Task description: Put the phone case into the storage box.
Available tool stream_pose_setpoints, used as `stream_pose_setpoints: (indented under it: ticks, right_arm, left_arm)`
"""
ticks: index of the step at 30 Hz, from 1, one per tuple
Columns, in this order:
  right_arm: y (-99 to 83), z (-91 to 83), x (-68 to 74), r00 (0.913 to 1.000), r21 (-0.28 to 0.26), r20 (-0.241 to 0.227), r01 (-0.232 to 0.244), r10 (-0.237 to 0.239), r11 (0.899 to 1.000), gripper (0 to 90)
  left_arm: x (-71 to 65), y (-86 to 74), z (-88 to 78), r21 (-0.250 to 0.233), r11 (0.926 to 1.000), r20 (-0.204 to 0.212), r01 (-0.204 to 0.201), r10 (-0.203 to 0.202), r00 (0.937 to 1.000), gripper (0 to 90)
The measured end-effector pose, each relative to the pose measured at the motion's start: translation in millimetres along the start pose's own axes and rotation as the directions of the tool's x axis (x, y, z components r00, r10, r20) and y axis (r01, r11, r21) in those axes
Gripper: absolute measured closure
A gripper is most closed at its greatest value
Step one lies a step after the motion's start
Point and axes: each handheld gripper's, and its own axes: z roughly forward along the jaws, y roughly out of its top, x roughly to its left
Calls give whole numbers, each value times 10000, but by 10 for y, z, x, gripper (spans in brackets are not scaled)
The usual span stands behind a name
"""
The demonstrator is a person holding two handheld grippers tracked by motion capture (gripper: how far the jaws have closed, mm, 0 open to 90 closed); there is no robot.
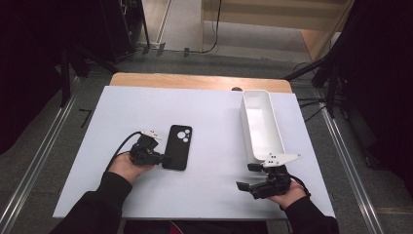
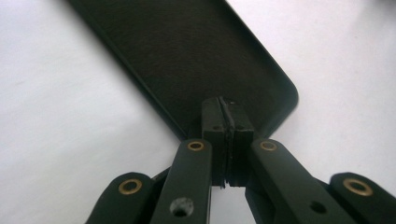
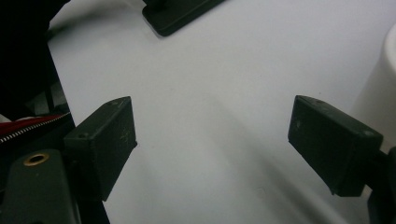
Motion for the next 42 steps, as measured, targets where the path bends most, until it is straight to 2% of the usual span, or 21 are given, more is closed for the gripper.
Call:
stream_pose_setpoints:
  ticks: [4, 9, 16, 18, 22, 29, 32, 37, 42]
  right_arm:
    - [1, 2, 1, 10000, 11, 0, 6, -6, 10000, 135]
    - [0, 2, 4, 10000, 31, -24, -22, 22, 10000, 134]
    - [0, 3, 1, 10000, 14, -11, 6, -6, 10000, 134]
    - [1, 1, 3, 10000, 13, -17, 23, -23, 10000, 134]
    - [1, -1, 4, 10000, 9, -18, 40, -40, 10000, 134]
    - [1, 0, 11, 10000, 54, 35, -13, 12, 10000, 134]
    - [1, 0, 8, 10000, 36, 22, 29, -29, 10000, 135]
    - [-2, 1, 7, 10000, -3, -6, 16, -17, 10000, 134]
    - [-2, 2, 0, 10000, -3, 27, 50, -50, 10000, 134]
  left_arm:
    - [91, -31, -53, -213, 9992, -141, 330, -334, 9993, 884]
    - [206, -65, -125, -308, 9985, -429, 462, -475, 9979, 884]
    - [348, -101, -200, -729, 9930, -804, 932, -990, 9918, 884]
    - [376, -105, -221, -778, 9926, -1054, 930, -1009, 9893, 885]
    - [377, -106, -223, -828, 9927, -1151, 881, -974, 9886, 884]
    - [386, -99, -265, -1054, 9868, -751, 1232, -1314, 9885, 804]
    - [351, -93, -307, -1248, 9860, -566, 1105, -1182, 9914, 749]
    - [277, -94, -374, -1452, 9851, -233, 923, -966, 9950, 599]
    - [204, -110, -437, -1883, 9793, -15, 740, -756, 9971, 495]
